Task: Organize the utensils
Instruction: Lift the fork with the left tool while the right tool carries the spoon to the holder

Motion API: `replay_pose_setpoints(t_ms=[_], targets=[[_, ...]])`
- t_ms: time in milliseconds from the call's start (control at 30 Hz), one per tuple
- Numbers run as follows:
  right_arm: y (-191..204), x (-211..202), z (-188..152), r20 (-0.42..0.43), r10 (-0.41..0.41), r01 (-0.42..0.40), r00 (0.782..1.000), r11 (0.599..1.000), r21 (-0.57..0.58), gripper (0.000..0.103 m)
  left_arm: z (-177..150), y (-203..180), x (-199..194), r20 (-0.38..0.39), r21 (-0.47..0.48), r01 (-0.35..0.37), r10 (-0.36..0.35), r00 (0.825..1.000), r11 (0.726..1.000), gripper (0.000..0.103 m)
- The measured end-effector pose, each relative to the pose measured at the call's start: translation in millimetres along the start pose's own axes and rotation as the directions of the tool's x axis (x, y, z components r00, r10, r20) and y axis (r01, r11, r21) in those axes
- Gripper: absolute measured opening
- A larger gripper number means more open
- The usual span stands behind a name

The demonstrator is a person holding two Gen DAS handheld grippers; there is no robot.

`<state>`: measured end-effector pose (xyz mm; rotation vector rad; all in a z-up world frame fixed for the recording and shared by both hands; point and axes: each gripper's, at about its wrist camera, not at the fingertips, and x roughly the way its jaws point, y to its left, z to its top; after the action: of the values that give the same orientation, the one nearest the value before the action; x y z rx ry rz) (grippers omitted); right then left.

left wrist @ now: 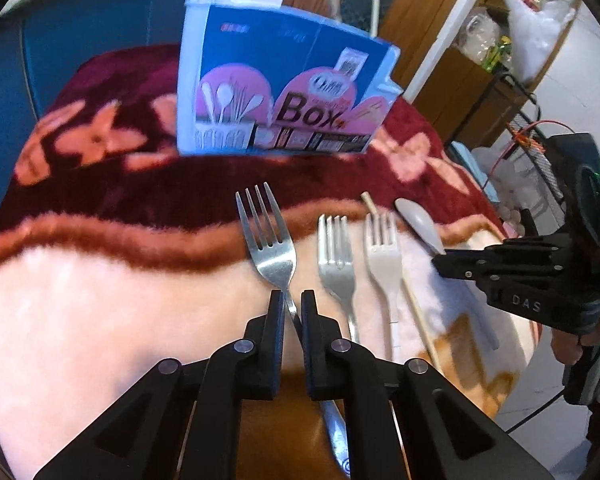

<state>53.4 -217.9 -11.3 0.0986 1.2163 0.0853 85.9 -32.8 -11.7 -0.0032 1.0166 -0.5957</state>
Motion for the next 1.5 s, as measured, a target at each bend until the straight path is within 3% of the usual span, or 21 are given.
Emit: replay_pose_setpoints(t_ms=[100, 233, 433, 600, 800, 900, 1133, 1300, 1433, 1500], targets=[[-4.8, -10.5, -9.7, 0.082, 0.025, -0.027, 0.996, 0.999, 0.032, 0.008, -2.7, -6.4, -18.6, 0.073, 0.024, -0.01, 0.008, 0.997, 1.0, 0.005], [1.0, -27.7, -23.2, 0.223, 0.069, -0.08, 0.972, 0.996, 0.044, 0.008, -6.2, -6.7, -42.3, 0.166, 0.023, -0.027, 0.023, 0.986, 0.999, 0.002], [8.8, -53.6, -32.0, 0.414, 0.096, -0.123, 0.905, 0.992, 0.039, 0.008, -11.7, -6.4, -66.3, 0.285, 0.002, -0.07, 0.067, 0.956, 0.998, 0.001], [17.5, -71.6, -28.2, 0.528, 0.078, -0.094, 0.846, 0.996, 0.003, 0.008, -7.9, -12.1, -85.6, 0.376, -0.005, -0.094, 0.089, 0.922, 0.996, 0.001], [15.0, -92.1, -16.9, 0.625, 0.07, -0.084, 0.778, 0.996, -0.007, 0.008, 13.7, -21.0, -103.4, 0.48, 0.0, -0.125, 0.11, 0.87, 0.992, 0.001], [11.1, -98.6, -4.7, 0.657, 0.067, -0.085, 0.751, 0.996, -0.004, 0.007, 32.1, -24.6, -111.8, 0.537, 0.002, -0.135, 0.113, 0.836, 0.991, 0.001], [0.2, -104.6, 32.6, 0.698, 0.067, -0.097, 0.713, 0.995, 0.004, 0.008, 79.7, -29.3, -119.9, 0.637, -0.011, -0.168, 0.137, 0.759, 0.986, 0.001], [-3.6, -107.3, 61.3, 0.731, 0.05, -0.078, 0.681, 0.997, 0.005, 0.008, 112.6, -30.9, -121.2, 0.704, -0.023, -0.207, 0.163, 0.691, 0.978, 0.001], [-5.5, -105.5, 83.8, 0.758, 0.037, -0.06, 0.652, 0.998, 0.003, 0.008, 134.6, -27.2, -114.0, 0.73, -0.062, -0.224, 0.197, 0.654, 0.973, 0.001], [-6.8, -102.0, 93.4, 0.771, 0.032, -0.054, 0.636, 0.999, 0.003, 0.008, 141.6, -25.1, -105.9, 0.737, -0.075, -0.225, 0.206, 0.644, 0.971, 0.001]])
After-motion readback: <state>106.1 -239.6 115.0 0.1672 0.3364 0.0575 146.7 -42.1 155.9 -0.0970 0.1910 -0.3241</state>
